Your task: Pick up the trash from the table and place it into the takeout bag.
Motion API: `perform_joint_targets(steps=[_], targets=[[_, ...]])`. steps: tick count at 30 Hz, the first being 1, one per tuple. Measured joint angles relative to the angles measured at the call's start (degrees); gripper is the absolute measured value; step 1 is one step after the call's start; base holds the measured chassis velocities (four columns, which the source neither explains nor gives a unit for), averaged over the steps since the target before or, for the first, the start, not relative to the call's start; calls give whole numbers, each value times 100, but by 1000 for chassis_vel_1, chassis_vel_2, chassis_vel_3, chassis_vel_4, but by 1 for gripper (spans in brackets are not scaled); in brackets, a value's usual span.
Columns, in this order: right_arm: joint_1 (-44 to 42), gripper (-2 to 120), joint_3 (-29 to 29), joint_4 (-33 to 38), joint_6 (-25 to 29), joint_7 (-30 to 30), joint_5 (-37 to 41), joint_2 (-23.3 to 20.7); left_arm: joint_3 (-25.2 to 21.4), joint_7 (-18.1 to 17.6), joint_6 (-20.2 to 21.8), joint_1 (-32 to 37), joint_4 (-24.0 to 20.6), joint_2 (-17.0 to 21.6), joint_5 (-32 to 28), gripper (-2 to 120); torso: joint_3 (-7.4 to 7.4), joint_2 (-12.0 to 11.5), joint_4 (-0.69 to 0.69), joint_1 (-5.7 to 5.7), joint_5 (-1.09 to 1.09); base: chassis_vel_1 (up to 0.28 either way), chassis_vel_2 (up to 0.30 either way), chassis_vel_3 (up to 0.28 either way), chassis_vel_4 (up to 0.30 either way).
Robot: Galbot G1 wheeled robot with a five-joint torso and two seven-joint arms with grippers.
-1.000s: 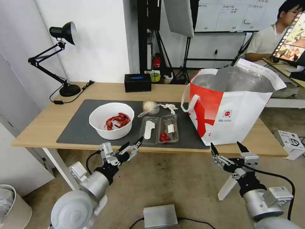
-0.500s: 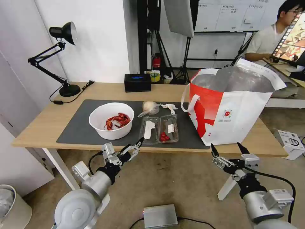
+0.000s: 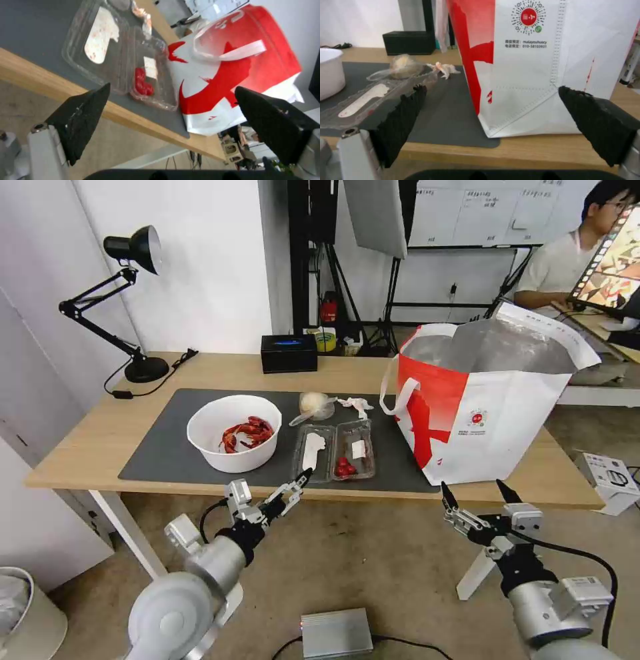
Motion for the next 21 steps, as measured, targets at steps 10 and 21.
perform_joint_targets(steps=[10, 21], targets=[[115, 100, -4, -156, -12, 2, 28, -18, 348, -394, 50, -693, 482, -122, -288, 100, 0, -1, 0, 0, -1, 0, 0, 0, 0], [233, 100, 0, -314, -29, 17, 74, -26, 551, -740, 166, -1050, 777, -304, -494, 100, 0, 0, 0, 0, 0, 0, 0, 0, 0]])
